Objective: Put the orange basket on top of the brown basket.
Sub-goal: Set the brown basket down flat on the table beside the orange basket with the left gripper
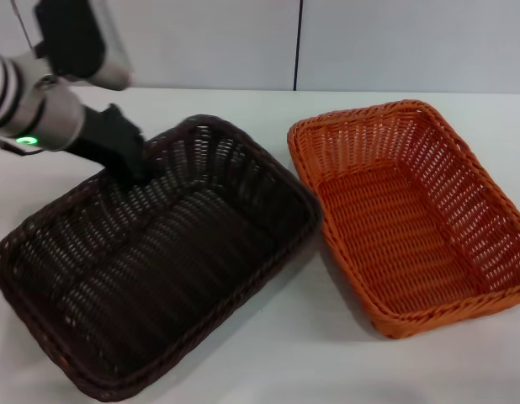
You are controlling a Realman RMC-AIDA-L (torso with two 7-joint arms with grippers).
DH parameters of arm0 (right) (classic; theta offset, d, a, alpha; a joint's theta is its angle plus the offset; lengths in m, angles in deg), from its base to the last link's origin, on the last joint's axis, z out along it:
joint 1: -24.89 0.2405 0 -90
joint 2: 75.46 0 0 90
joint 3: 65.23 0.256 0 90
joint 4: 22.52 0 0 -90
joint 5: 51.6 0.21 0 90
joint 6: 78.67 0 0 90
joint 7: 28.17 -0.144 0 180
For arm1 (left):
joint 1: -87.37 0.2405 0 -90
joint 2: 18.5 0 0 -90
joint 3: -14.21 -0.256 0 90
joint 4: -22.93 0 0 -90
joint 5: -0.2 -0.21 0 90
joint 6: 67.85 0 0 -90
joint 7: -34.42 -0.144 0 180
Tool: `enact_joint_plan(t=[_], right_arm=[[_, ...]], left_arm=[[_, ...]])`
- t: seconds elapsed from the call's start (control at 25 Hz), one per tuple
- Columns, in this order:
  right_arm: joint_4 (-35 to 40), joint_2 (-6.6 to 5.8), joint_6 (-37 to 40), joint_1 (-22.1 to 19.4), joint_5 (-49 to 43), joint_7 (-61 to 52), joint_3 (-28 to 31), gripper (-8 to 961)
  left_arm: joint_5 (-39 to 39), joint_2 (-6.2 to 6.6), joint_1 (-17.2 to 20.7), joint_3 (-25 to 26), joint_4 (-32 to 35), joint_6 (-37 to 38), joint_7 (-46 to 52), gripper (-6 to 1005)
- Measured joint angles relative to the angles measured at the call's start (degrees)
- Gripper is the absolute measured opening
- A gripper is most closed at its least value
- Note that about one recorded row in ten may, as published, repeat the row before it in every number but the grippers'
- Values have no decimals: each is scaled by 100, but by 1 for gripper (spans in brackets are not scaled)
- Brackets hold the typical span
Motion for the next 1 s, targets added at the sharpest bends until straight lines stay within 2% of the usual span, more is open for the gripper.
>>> enact_joint_plan(t=[0.16, 0.32, 0.72, 0.88, 1.0], right_arm=[[-65, 0, 28, -37, -2, 0, -35, 694], [-78, -1, 32, -41, -6, 0, -55, 694], [-26, -17, 27, 25, -9, 0, -108, 694], [17, -28, 2, 64, -9, 0, -108, 694], [61, -28, -15, 88, -9, 0, -109, 694]], left_arm=[[62, -93, -259, -28, 286, 249, -193, 292], [492, -103, -442, -177, 631, 572, -220, 292], [941, -115, -576, -428, 996, 953, -287, 287], [1612, -136, -573, -853, 1334, 1477, -440, 284], [1824, -153, -546, -946, 1355, 1561, -425, 283]])
